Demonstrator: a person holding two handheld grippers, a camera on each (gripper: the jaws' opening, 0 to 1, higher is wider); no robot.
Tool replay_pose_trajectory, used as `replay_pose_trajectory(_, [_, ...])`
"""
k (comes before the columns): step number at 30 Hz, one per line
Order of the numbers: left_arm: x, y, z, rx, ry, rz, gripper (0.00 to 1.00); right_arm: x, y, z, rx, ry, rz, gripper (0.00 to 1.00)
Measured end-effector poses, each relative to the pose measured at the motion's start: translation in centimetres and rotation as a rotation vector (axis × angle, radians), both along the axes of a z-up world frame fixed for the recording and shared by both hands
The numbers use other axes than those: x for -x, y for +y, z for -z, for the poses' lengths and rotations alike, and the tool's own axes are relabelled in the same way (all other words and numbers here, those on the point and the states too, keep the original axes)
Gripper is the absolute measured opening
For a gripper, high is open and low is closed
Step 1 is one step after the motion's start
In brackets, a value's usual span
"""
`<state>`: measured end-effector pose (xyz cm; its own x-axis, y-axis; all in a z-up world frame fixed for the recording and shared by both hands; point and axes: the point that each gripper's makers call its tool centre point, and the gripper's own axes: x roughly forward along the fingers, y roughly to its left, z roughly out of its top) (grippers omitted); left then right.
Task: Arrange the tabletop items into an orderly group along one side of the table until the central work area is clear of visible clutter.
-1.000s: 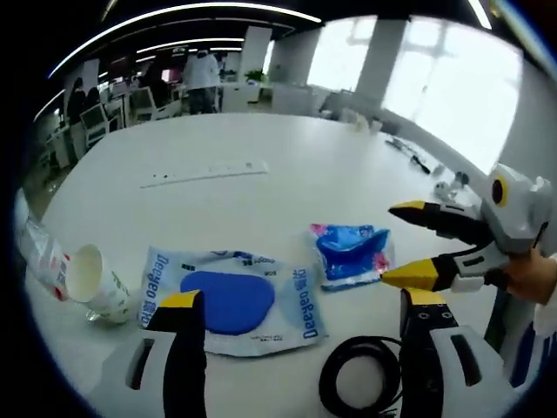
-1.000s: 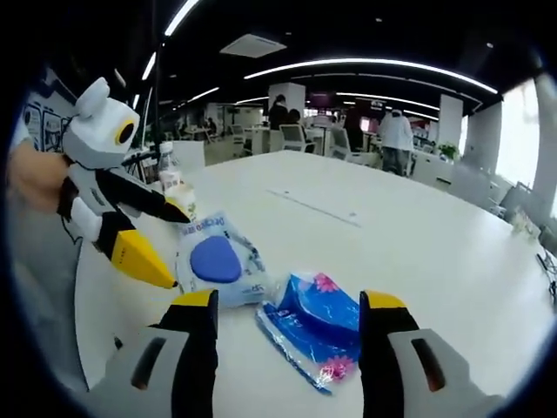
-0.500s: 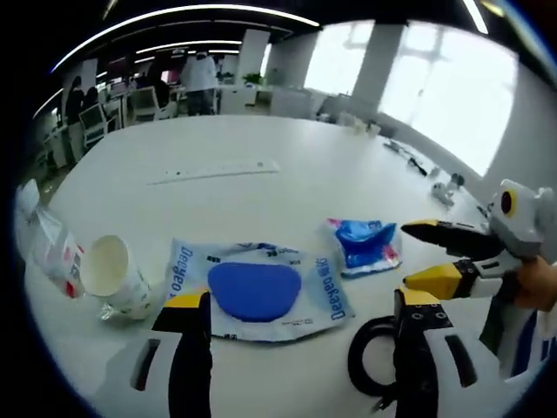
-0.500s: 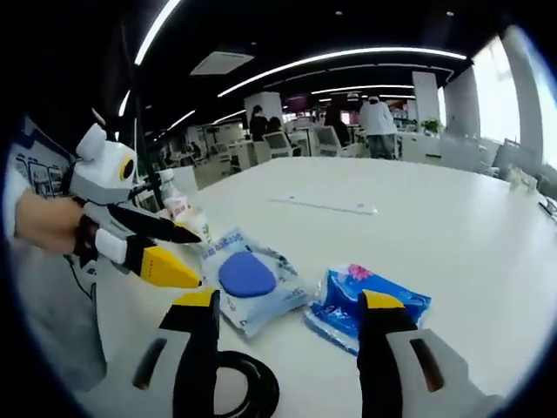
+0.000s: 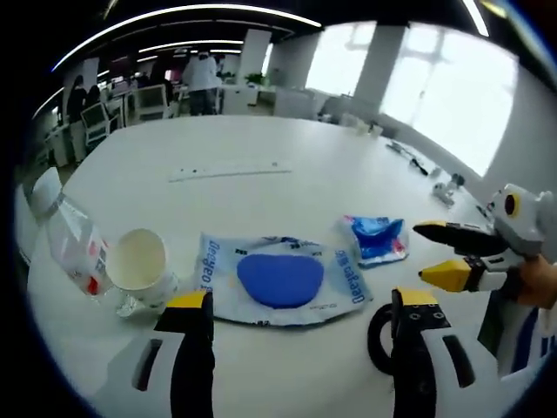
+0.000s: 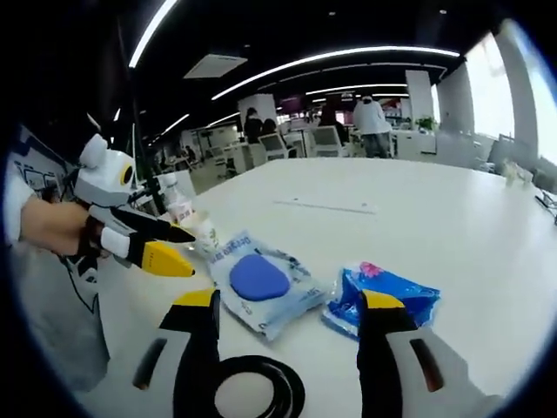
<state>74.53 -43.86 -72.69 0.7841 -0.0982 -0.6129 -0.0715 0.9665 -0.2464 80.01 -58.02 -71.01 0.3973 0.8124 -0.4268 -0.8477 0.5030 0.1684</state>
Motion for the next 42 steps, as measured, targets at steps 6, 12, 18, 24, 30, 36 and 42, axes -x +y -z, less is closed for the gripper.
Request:
replay_pose_trajectory(6, [0.7, 0.7, -0.1, -0.007, 0.000, 0.022, 0.79, 1.5, 0.6, 0.4, 0.014, -0.001, 0.000, 0.61])
replay_pose_trajectory(12, [1.2, 1.3, -0.5, -0.010, -0.009, 0.030, 0.78, 2.5, 1.0, 0.8, 0.027, 0.005, 0.002, 0.61])
replay_pose_trajectory(18, [1.5, 1.5, -0.4, -0.005, -0.005, 0.030, 0.78, 2.5, 0.9, 0.8, 0.033, 0.003, 0.008, 0.60])
replay_pose_trajectory(24, [1.5, 1.4, -0.1, 0.000, -0.002, 0.026, 0.77, 2.1, 0.8, 0.9, 0.036, 0.003, 0.012, 0.59])
replay_pose_trajectory(30, [1.0, 1.3, 0.4, -0.010, 0.007, 0.028, 0.75, 2.2, 1.1, 1.5, 0.051, 0.013, -0.014, 0.58])
replay_pose_trajectory(36, [0.6, 1.6, 1.2, 0.016, 0.001, -0.011, 0.73, 2.2, 1.3, 2.4, 0.055, 0.034, -0.009, 0.56])
replay_pose_trajectory(42, [0.6, 1.9, 2.3, 0.006, 0.021, -0.018, 0.75, 1.9, 1.6, 3.5, 0.070, 0.060, -0.005, 0.55])
